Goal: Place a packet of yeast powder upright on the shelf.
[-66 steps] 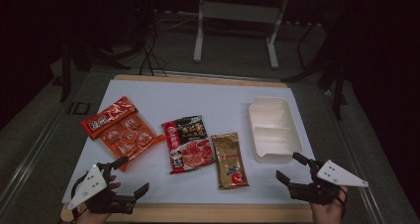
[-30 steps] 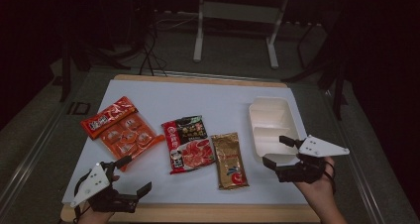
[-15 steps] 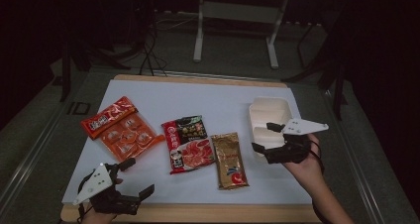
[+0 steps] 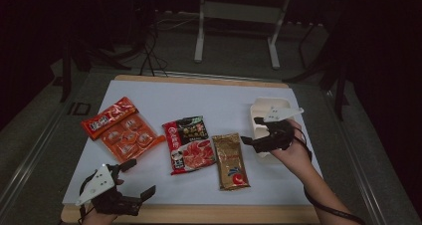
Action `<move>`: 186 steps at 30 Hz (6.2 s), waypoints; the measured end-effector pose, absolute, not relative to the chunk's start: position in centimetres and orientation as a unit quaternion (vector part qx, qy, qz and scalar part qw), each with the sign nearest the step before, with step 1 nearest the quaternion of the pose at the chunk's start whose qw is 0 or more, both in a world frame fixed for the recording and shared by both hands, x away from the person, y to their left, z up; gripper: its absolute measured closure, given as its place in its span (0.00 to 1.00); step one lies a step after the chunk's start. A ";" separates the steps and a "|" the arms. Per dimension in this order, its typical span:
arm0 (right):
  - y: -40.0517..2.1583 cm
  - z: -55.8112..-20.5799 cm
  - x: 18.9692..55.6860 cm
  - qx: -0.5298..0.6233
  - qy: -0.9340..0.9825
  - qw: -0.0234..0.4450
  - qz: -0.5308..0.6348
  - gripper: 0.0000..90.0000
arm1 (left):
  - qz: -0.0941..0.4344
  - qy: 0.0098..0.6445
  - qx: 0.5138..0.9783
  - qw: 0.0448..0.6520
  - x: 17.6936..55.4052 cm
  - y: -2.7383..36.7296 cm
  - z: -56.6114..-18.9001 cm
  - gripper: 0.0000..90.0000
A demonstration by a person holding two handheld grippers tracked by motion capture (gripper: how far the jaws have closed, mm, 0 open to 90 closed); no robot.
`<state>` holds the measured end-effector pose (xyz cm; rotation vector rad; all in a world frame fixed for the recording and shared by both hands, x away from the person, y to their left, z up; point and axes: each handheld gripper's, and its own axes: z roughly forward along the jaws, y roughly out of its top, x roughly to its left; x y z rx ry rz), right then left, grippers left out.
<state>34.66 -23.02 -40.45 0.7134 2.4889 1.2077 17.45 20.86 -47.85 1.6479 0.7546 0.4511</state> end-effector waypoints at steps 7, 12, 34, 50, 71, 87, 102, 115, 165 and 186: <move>-21.7 -41.4 36.8 0.250 0.878 0.122 0.389 0.20 | 0.190 0.322 0.712 0.594 17.5 20.8 -48.0 0.00; -20.8 -42.3 38.1 0.252 0.891 0.106 0.362 0.23 | 0.190 0.324 0.712 0.594 17.6 20.8 -48.1 0.00; -18.3 -46.6 42.6 0.269 0.926 0.041 0.261 0.35 | 0.183 0.320 0.719 0.588 17.8 20.6 -48.4 0.00; -17.1 -48.6 44.4 0.263 0.949 0.033 0.173 0.46 | 0.178 0.317 0.726 0.584 17.8 20.4 -48.6 0.00; -16.2 -50.3 44.2 0.236 0.963 0.030 0.125 0.85 | 0.176 0.317 0.727 0.583 17.9 20.2 -48.8 0.00; -16.5 -48.0 43.5 0.210 0.966 0.046 0.147 1.00 | 0.177 0.320 0.724 0.584 18.1 20.4 -49.1 0.00; -17.6 -44.4 42.0 0.200 0.959 0.068 0.189 1.00 | 0.177 0.320 0.725 0.584 18.3 20.3 -49.3 0.00; -19.2 -41.0 39.6 0.184 0.949 0.087 0.241 1.00 | 0.186 0.302 0.716 0.601 18.1 20.1 -49.3 0.00; -22.8 -26.7 40.7 0.212 0.883 0.210 0.362 1.00 | 0.175 0.312 0.723 0.591 18.5 20.1 -49.8 0.00; -28.2 -26.4 44.9 0.300 0.845 0.244 0.370 1.00 | 0.174 0.315 0.722 0.591 18.4 20.1 -49.9 0.00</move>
